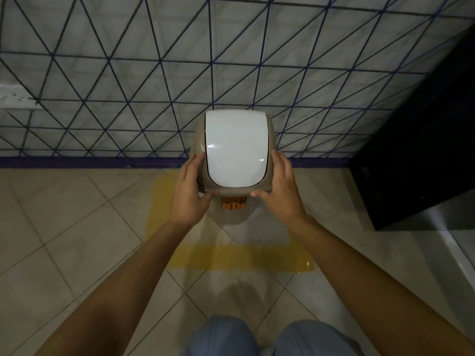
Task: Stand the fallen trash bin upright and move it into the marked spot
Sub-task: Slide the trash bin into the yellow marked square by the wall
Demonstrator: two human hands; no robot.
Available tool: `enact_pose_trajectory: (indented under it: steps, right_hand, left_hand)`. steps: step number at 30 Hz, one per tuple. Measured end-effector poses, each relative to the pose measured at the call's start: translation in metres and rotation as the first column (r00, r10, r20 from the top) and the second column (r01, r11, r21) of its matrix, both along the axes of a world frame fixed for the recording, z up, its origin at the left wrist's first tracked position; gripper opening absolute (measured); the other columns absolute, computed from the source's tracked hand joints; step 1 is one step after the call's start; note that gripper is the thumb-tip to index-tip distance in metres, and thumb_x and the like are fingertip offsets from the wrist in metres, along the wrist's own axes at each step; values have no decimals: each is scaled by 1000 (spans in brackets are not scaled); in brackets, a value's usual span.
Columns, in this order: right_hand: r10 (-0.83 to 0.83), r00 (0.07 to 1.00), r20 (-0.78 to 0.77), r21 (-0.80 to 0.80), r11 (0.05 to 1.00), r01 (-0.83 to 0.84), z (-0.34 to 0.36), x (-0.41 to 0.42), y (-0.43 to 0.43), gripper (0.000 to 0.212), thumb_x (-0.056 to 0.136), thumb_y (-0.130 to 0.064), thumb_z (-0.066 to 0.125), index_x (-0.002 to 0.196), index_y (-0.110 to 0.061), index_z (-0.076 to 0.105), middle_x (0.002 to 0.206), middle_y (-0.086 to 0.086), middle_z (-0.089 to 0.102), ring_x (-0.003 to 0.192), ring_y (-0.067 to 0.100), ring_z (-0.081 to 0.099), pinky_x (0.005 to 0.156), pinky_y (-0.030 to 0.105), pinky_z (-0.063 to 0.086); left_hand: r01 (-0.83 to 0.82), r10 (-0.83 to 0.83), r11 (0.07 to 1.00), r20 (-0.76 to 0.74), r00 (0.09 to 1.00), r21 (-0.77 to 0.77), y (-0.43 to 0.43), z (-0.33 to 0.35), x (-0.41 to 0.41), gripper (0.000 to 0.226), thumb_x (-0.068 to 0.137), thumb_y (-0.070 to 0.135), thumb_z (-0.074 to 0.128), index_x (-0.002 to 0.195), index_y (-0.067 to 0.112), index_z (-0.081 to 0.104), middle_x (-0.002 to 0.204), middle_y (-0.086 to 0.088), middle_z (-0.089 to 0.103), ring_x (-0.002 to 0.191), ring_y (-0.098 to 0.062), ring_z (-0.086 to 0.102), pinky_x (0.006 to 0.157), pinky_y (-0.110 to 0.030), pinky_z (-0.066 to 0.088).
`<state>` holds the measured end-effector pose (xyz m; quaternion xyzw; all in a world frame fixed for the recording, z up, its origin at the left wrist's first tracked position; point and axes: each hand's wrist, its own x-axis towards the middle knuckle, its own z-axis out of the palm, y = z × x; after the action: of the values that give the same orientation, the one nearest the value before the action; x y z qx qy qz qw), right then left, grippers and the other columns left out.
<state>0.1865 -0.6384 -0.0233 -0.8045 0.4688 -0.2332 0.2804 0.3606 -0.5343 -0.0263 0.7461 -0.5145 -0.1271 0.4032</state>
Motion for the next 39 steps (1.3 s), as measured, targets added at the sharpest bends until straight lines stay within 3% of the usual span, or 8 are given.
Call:
enact_pose_trajectory:
  steps: [6,20,25,29,35,39]
  right_hand:
    - [18,1000,22,10,1000,-18,2,8,-23,104,67,-12,81,147,-13,14,155,9,16,142,25,20,114,37,24]
    - [18,996,83,43,999,-22,-2,19,-39,103,71,-9,78,148,-14,10,154,9,15,142,25,19,115,39,24]
    - [-25,994,105,77,997,17,-2,18,-39,106,67,-13,81,148,-15,13,153,8,20,142,24,20,115,42,25]
    - [-56,990,126,126,991,40,-3,17,-42,107,67,-13,81,148,-17,12,151,7,27,140,22,23,115,40,25]
    - [-62,989,132,139,989,43,-3,18,-43,105,68,-11,80,148,-19,13,150,6,27,140,21,22,114,39,24]
    - [-58,990,132,146,989,38,-2,18,-42,105,68,-9,79,148,-19,12,150,7,26,140,22,21,115,40,24]
  left_hand:
    - [-10,10,1000,-25,1000,9,-24,2,6,87,73,7,76,145,13,27,150,-13,30,137,-28,31,109,-46,35]
    - [-30,30,999,-24,999,12,-45,-4,19,90,73,7,76,146,18,25,148,-9,34,136,-23,33,108,-35,34]
    - [-100,100,995,-89,991,2,-42,-6,17,91,71,13,79,146,18,26,147,-7,33,131,-21,36,99,-22,32]
    - [-152,160,987,-183,970,55,-43,-9,20,93,68,21,81,144,21,29,143,-9,35,128,-23,40,100,-31,37]
    - [-146,169,982,-208,963,119,-46,-14,21,91,68,20,81,144,17,31,138,-9,43,122,-23,46,102,-35,41]
    - [-157,179,977,-157,971,143,-47,-15,21,88,70,23,80,144,16,32,137,-9,44,121,-21,44,96,-28,35]
